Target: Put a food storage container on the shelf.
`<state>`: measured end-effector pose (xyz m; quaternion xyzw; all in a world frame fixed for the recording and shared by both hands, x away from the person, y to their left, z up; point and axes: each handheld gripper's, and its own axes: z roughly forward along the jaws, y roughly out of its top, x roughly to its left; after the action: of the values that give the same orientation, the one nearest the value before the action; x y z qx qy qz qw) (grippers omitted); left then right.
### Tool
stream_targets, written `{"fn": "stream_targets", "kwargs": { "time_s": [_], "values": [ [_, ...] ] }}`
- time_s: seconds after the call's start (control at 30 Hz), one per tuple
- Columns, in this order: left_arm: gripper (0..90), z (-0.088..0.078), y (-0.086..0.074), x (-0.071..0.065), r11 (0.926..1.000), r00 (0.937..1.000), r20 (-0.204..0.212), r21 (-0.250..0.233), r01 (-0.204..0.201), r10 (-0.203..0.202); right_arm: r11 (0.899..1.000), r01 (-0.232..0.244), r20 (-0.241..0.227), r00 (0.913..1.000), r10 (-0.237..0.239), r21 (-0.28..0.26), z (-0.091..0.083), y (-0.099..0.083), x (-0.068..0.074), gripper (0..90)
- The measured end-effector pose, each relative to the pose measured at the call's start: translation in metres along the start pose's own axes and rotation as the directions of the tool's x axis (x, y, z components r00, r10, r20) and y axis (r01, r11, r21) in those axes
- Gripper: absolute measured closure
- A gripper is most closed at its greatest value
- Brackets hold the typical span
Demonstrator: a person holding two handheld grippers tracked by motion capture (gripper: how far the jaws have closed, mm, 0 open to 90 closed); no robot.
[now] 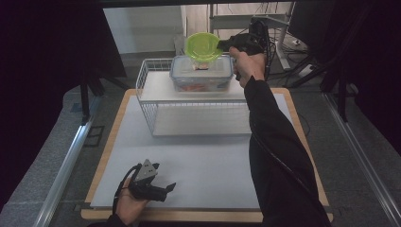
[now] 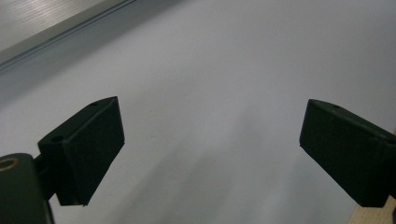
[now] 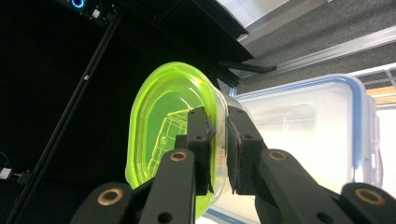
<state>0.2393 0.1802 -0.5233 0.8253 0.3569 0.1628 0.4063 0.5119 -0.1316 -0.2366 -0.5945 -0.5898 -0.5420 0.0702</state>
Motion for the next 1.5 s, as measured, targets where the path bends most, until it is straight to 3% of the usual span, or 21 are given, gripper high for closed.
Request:
{"fn": "stream_targets", "kwargs": {
  "time_s": [0.33, 1.0, 1.27, 1.5],
  "values": [
    [6.3, 0.000, 0.000, 0.000, 1.0000, 1.0000, 0.003, -0.002, -0.004, 0.004, 1.000, -0.026, 0.034, 0.9991, 0.025, 0.009, 0.010, 0.001, -0.003, 80.3],
    [6.3, 0.000, 0.000, -0.001, 1.0000, 1.0000, 0.007, -0.005, -0.006, 0.006, 0.999, -0.050, 0.013, 0.9987, 0.050, 0.008, 0.016, 0.002, -0.005, 75.3],
    [6.3, 0.000, 0.000, -0.001, 1.0000, 0.9999, 0.008, -0.004, -0.008, 0.008, 1.000, -0.023, 0.012, 0.9997, 0.022, 0.017, 0.017, 0.002, -0.007, 66.9],
    [6.3, 0.000, 0.000, -0.001, 1.0000, 0.9999, 0.007, -0.002, -0.010, 0.010, 1.000, 0.021, 0.005, 0.9998, -0.021, 0.019, 0.014, 0.003, -0.008, 50.6]
  ]
}}
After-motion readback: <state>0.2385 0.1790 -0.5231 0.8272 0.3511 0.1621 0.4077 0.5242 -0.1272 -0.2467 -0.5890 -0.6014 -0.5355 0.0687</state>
